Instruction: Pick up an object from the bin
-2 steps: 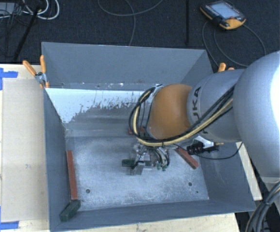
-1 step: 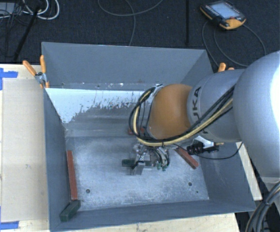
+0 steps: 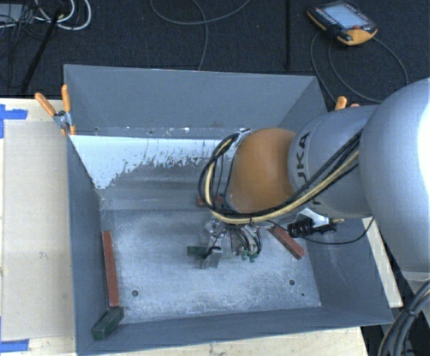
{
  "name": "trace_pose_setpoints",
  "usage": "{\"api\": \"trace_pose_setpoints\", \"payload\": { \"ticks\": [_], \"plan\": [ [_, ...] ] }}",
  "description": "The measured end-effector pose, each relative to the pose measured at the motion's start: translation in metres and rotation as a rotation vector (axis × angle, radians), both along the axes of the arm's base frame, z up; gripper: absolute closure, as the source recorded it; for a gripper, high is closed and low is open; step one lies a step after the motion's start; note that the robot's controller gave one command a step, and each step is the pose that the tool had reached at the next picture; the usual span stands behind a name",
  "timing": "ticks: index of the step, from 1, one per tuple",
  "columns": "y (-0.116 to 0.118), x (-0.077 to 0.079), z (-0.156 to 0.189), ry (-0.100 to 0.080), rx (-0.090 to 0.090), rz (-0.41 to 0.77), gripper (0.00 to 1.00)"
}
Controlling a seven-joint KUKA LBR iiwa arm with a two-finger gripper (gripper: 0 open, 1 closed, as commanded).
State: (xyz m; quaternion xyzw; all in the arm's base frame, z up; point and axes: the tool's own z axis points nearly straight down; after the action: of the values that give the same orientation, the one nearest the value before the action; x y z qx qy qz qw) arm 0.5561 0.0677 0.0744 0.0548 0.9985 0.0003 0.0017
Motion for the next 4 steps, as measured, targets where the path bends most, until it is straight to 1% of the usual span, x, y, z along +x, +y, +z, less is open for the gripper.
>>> {"api": "trace_pose_setpoints", "payload": {
  "ticks": [1,2,3,4],
  "plan": [
    [0.0,-0.001,0.007,0.005,0.0,0.0,1.0],
    [0.0,-0.001,0.017,0.004,0.0,0.0,1.0],
    [0.0,-0.003,0.028,0.01,-0.001,-0.001,1.0],
    [0.0,-0.002,0.049,0.009,-0.001,-0.002,1.0]
  ]
}}
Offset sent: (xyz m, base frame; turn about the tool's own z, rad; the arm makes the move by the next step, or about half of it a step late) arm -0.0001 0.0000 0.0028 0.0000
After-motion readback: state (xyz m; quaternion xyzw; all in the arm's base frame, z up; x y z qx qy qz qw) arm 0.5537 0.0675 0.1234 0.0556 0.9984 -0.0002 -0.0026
